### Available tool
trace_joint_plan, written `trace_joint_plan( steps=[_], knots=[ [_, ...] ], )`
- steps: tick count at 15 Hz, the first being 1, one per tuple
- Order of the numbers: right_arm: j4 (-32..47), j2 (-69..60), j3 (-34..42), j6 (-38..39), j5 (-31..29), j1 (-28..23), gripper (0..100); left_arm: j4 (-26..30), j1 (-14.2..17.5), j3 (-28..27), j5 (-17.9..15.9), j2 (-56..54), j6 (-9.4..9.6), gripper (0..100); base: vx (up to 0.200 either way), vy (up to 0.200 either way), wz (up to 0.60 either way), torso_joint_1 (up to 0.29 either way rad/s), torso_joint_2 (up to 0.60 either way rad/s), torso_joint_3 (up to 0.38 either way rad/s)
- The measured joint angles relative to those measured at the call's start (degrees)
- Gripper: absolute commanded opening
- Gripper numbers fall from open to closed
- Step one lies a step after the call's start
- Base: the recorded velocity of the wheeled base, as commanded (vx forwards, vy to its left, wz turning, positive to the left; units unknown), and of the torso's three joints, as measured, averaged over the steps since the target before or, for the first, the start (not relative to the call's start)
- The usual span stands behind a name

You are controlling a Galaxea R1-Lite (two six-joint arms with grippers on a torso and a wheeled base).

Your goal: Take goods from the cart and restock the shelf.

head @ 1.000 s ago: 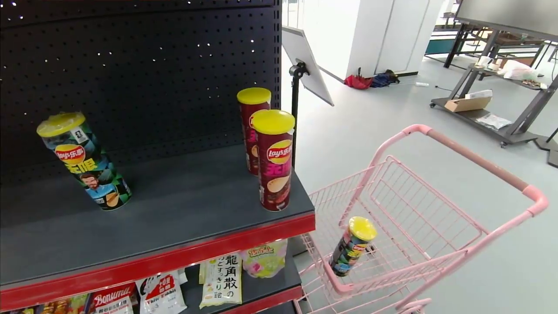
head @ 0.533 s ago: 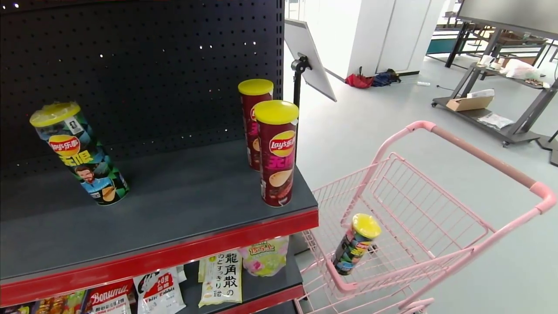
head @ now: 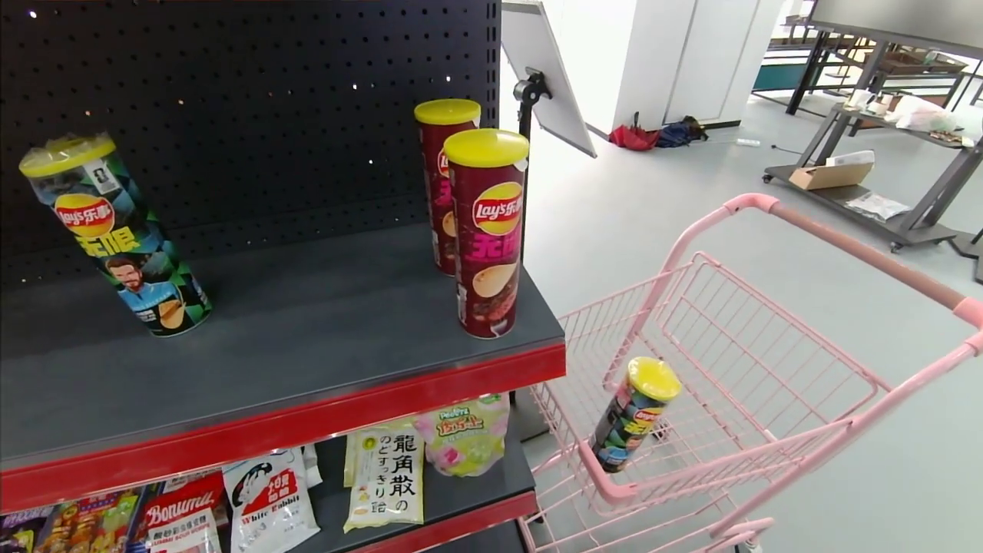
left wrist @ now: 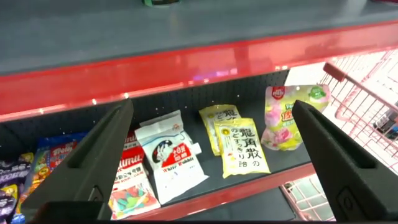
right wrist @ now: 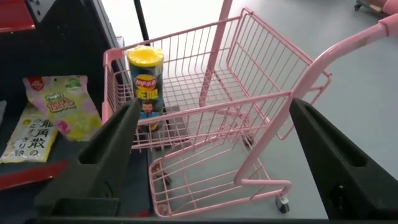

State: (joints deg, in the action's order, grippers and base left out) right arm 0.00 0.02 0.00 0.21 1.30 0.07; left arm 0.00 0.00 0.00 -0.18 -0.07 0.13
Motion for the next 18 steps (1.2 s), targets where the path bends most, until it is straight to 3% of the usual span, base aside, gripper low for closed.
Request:
trace_joint_plan(
  steps=[7, 13, 16, 18],
  knots=[
    [0.0, 0.0, 0.0, 0.0, -0.1, 0.0, 100, 0.0, 0.0, 0.0, 0.0, 0.0, 0.02, 100, 0.000, 0.000, 0.00, -0.171, 0.51, 0.331],
    [0.0, 0.2, -0.2, -0.4, -0.2, -0.2, 100, 0.0, 0.0, 0.0, 0.0, 0.0, 0.00, 100, 0.000, 0.000, 0.00, -0.019, 0.06, 0.041],
    [0.1, 3.6, -6.8, 4.3, 0.9, 0.7, 100, 0.0, 0.0, 0.0, 0.0, 0.0, 0.00, 100, 0.000, 0.000, 0.00, 0.000, 0.00, 0.000],
    [-0.8, 12.7, -13.5, 5.4, 2.9, 2.2, 100, 0.0, 0.0, 0.0, 0.0, 0.0, 0.02, 100, 0.000, 0.000, 0.00, 0.000, 0.00, 0.000]
  ],
)
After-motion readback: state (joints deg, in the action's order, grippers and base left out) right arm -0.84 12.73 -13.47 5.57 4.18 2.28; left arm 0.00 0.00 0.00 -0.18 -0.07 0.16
